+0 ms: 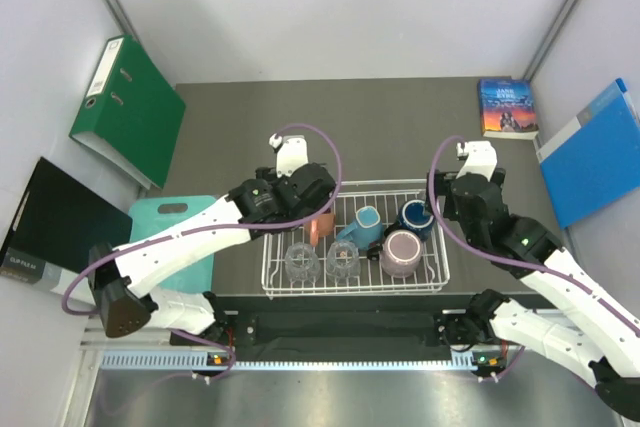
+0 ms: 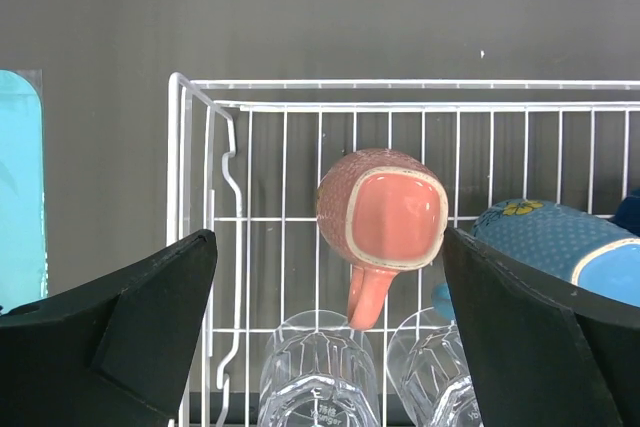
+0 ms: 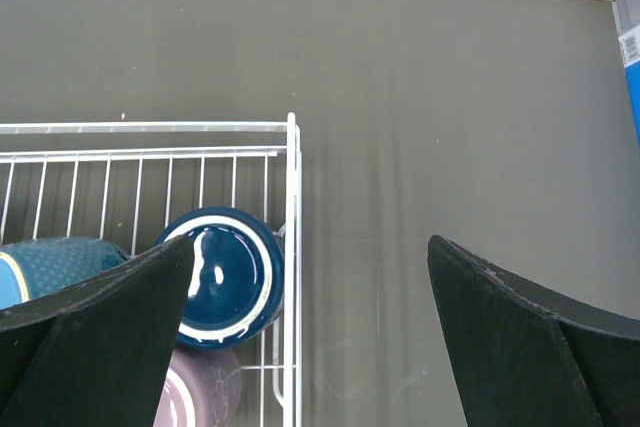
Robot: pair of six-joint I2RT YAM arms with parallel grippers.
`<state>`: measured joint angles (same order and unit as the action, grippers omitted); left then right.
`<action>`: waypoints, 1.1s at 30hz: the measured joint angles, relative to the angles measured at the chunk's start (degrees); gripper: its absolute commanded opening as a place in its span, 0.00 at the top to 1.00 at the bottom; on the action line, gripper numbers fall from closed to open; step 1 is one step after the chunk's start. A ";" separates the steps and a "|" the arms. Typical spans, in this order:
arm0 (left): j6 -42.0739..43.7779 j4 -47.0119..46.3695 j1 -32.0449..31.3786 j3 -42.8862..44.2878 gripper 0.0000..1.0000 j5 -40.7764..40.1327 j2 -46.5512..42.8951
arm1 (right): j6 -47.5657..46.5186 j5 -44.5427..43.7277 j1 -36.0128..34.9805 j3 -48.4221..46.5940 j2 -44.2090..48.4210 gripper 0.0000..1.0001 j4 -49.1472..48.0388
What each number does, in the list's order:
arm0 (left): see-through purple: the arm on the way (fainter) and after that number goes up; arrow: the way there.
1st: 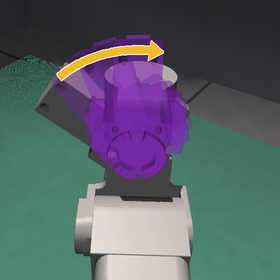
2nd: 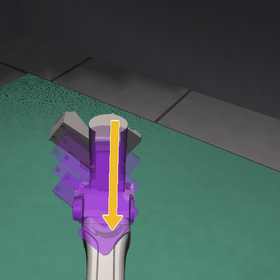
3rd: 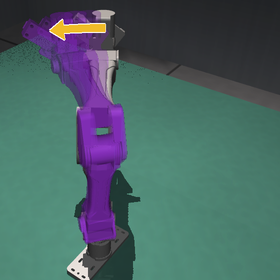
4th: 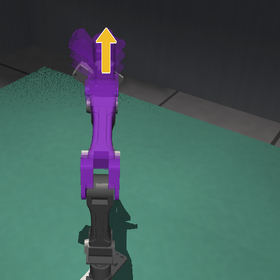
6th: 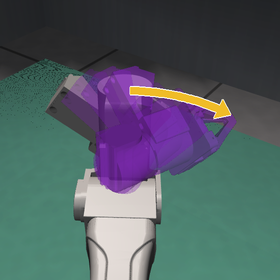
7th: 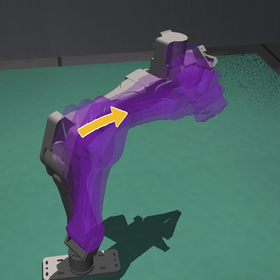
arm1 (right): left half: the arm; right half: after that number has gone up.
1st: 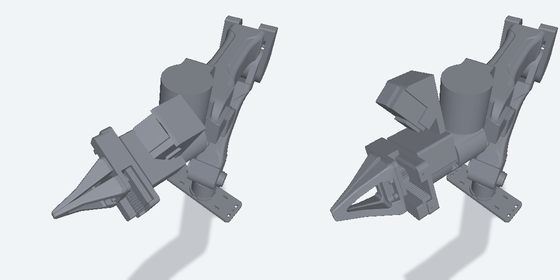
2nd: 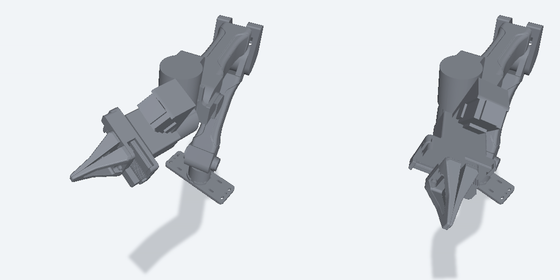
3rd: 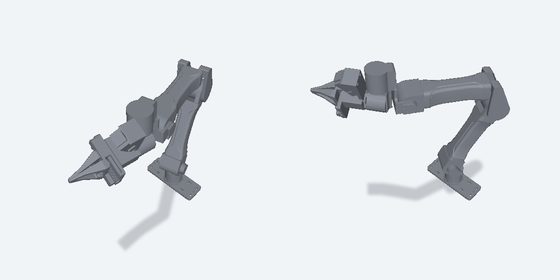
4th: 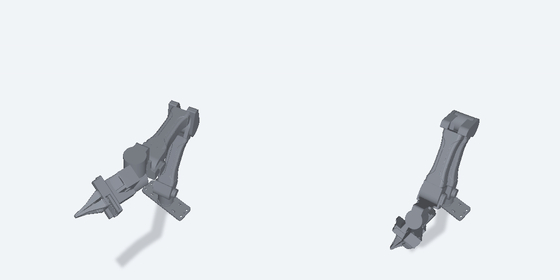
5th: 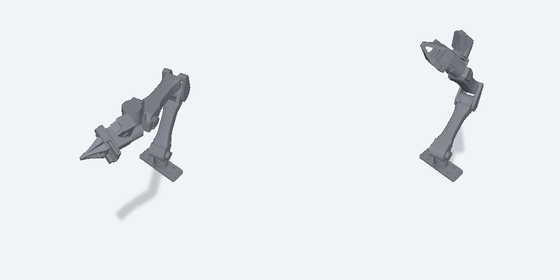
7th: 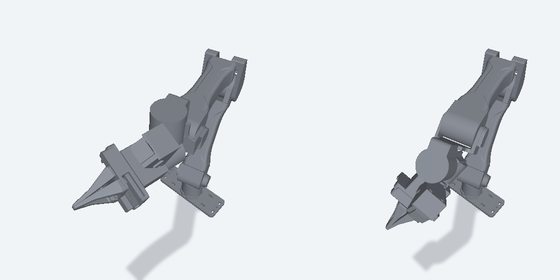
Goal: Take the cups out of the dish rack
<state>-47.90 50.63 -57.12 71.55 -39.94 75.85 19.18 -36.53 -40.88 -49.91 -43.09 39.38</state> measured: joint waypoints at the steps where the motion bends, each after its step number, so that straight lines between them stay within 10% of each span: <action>1: -0.17 -0.04 0.00 -0.22 0.01 0.02 -0.44 | 0.00 0.00 0.00 0.00 0.02 0.00 0.02; 33: 5.60 -4.37 -1.97 -1.36 0.01 5.57 9.18 | 0.33 1.84 0.00 0.00 2.10 0.00 -1.84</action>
<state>-42.30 46.26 -59.09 70.19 -34.37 85.03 19.51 -34.70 -40.88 -49.91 -40.99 37.54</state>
